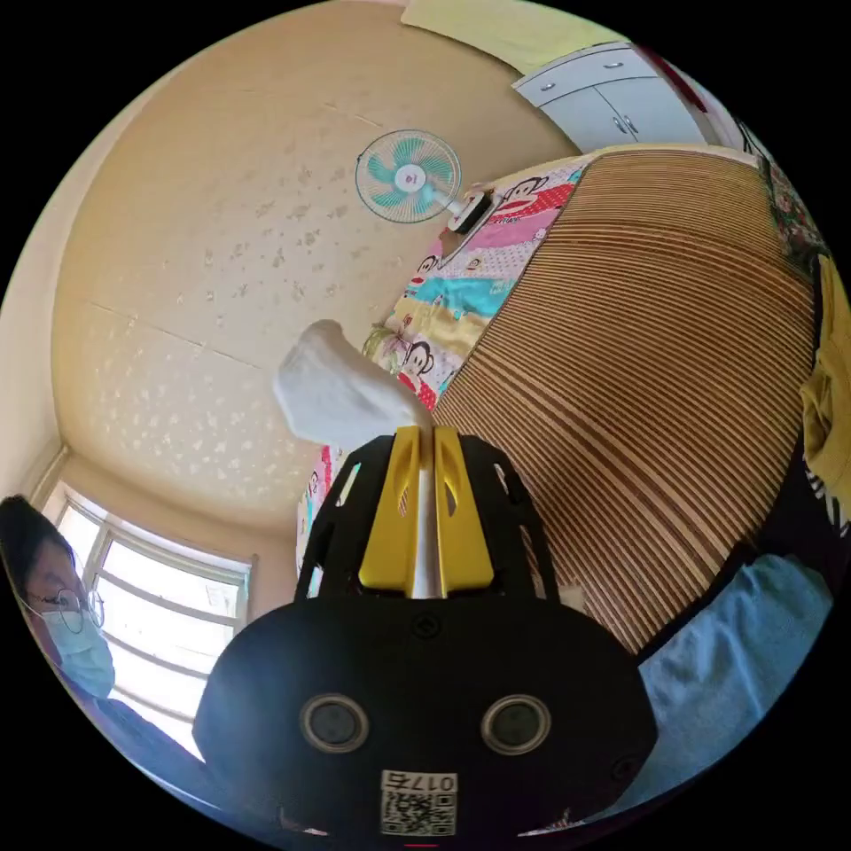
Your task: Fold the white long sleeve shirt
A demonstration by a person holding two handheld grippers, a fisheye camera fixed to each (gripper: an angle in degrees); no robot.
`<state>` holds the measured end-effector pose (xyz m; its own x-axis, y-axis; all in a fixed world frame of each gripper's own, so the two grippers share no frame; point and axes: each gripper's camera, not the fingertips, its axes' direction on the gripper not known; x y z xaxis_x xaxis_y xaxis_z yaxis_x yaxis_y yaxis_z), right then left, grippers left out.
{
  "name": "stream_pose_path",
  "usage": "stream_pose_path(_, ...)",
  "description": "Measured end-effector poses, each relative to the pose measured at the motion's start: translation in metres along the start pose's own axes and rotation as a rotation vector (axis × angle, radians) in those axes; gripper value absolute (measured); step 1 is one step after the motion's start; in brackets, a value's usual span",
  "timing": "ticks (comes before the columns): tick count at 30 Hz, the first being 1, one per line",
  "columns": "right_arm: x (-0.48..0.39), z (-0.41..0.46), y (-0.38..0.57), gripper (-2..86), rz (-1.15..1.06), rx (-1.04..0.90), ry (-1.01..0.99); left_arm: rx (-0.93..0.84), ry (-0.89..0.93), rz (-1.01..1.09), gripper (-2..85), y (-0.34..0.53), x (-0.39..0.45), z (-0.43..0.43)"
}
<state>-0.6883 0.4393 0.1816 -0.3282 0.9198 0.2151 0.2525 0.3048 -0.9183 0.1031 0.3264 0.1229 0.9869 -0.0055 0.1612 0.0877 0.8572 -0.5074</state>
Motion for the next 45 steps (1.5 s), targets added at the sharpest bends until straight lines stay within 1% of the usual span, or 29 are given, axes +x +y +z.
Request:
stream_pose_path(1, 0.024, -0.001, 0.006, 3.1, 0.068, -0.028, 0.136, -0.005, -0.002, 0.000, 3.6, -0.002, 0.000, 0.001)
stream_pose_path(3, 0.062, 0.005, 0.012, 3.3, 0.191, -0.108, 0.308, -0.005, 0.006, -0.009, 3.7, -0.003, -0.003, -0.001)
stream_pose_path(4, 0.080, 0.009, 0.016, 3.4, 0.241, -0.141, 0.342, -0.002, 0.014, -0.017, 3.7, -0.003, -0.005, -0.003)
stream_pose_path(6, 0.094, 0.007, 0.023, 3.5, 0.319, -0.141, 0.330, -0.007, 0.016, -0.031, 3.7, -0.003, -0.009, -0.007)
stream_pose_path(8, 0.083, 0.001, 0.026, 3.6, 0.353, -0.103, 0.310, -0.013, 0.018, -0.051, 3.8, -0.003, -0.014, -0.012)
stream_pose_path(11, 0.006, -0.013, 0.029, 3.6, 0.255, -0.024, 0.270, 0.014, 0.045, -0.067, 3.9, -0.003, -0.019, -0.025)
stream_pose_path(13, -0.093, -0.025, 0.055, 3.7, 0.057, 0.065, 0.140, 0.046, 0.072, -0.069, 4.4, -0.004, -0.021, -0.035)
stream_pose_path(14, -0.119, -0.025, 0.067, 3.8, -0.006, 0.083, 0.114, 0.069, 0.112, -0.078, 5.2, -0.005, -0.024, -0.041)
stream_pose_path(15, -0.167, -0.021, 0.097, 3.9, -0.121, 0.093, 0.059, 0.078, 0.143, -0.084, 5.7, -0.006, -0.026, -0.043)
stream_pose_path(16, -0.207, -0.011, 0.131, 4.0, -0.216, 0.064, -0.002, 0.087, 0.228, -0.100, 6.9, -0.010, -0.030, -0.045)
stream_pose_path(17, -0.224, -0.004, 0.150, 4.1, -0.257, 0.038, -0.034, 0.092, 0.336, -0.126, 8.3, -0.015, -0.036, -0.045)
stream_pose_path(18, -0.248, 0.013, 0.188, 4.4, -0.348, -0.018, -0.079, 0.097, 0.392, -0.144, 8.9, -0.017, -0.040, -0.045)
stream_pose_path(19, -0.264, 0.036, 0.230, 4.7, -0.474, -0.080, -0.075, 0.113, 0.499, -0.183, 10.0, -0.021, -0.048, -0.043)
stream_pose_path(20, -0.268, 0.050, 0.251, 4.9, -0.539, -0.118, -0.050, 0.137, 0.583, -0.207, 10.8, -0.025, -0.054, -0.040)
stream_pose_path(22, -0.252, 0.120, 0.342, 5.7, -0.772, -0.331, 0.149, 0.142, 0.659, -0.239, 12.0, -0.035, -0.063, -0.030)
stream_pose_path(23, -0.242, 0.138, 0.364, 5.7, -0.828, -0.405, 0.202, 0.143, 0.678, -0.289, 12.5, -0.040, -0.071, -0.024)
stream_pose_path(24, -0.217, 0.168, 0.402, 5.1, -0.897, -0.563, 0.302, 0.155, 0.684, -0.312, 12.7, -0.042, -0.075, -0.022)
stream_pose_path(25, -0.191, 0.185, 0.429, 3.8, -0.903, -0.696, 0.357, 0.188, 0.686, -0.346, 13.0, -0.046, -0.081, -0.021)
stream_pose_path(27, -0.163, 0.184, 0.444, 3.9, -0.856, -0.814, 0.315, 0.231, 0.634, -0.356, 13.1, -0.054, -0.084, -0.024)
stream_pose_path(29, -0.150, 0.165, 0.443, 4.1, -0.842, -0.802, 0.261, 0.267, 0.493, -0.292, 13.0, -0.073, -0.074, -0.034)
stream_pose_path(32, -0.142, 0.138, 0.417, 4.8, -0.871, -0.677, 0.328, 0.327, 0.307, -0.179, 12.5, -0.106, -0.051, -0.046)
stream_pose_path(35, -0.130, 0.127, 0.365, 5.4, -0.831, -0.514, 0.431, 0.322, 0.203, -0.120, 12.5, -0.146, -0.034, -0.036)
stream_pose_path(37, -0.114, 0.135, 0.315, 6.5, -0.721, -0.442, 0.466, 0.281, 0.177, -0.084, 12.5, -0.170, -0.025, -0.019)
stream_pose_path(39, -0.104, 0.146, 0.282, 7.8, -0.649, -0.423, 0.429, 0.128, 0.118, -0.073, 12.3, -0.194, -0.015, 0.013)
stream_pose_path(40, -0.097, 0.155, 0.264, 8.8, -0.594, -0.431, 0.391, 0.050, 0.041, -0.063, 11.5, -0.202, -0.006, 0.030)
stream_pose_path(41, -0.092, 0.161, 0.255, 9.3, -0.559, -0.436, 0.376, 0.074, -0.035, -0.014, 10.4, -0.200, 0.007, 0.029)
stream_pose_path(43, -0.068, 0.185, 0.230, 10.4, -0.390, -0.497, 0.342, 0.071, -0.118, 0.040, 7.5, -0.194, 0.028, 0.025)
stream_pose_path(44, -0.062, 0.191, 0.226, 10.1, -0.346, -0.521, 0.328, 0.113, -0.134, 0.069, 4.7, -0.185, 0.042, 0.013)
stream_pose_path(45, -0.050, 0.200, 0.220, 9.4, -0.275, -0.573, 0.284, 0.150, -0.119, 0.084, 4.2, -0.180, 0.049, 0.004)
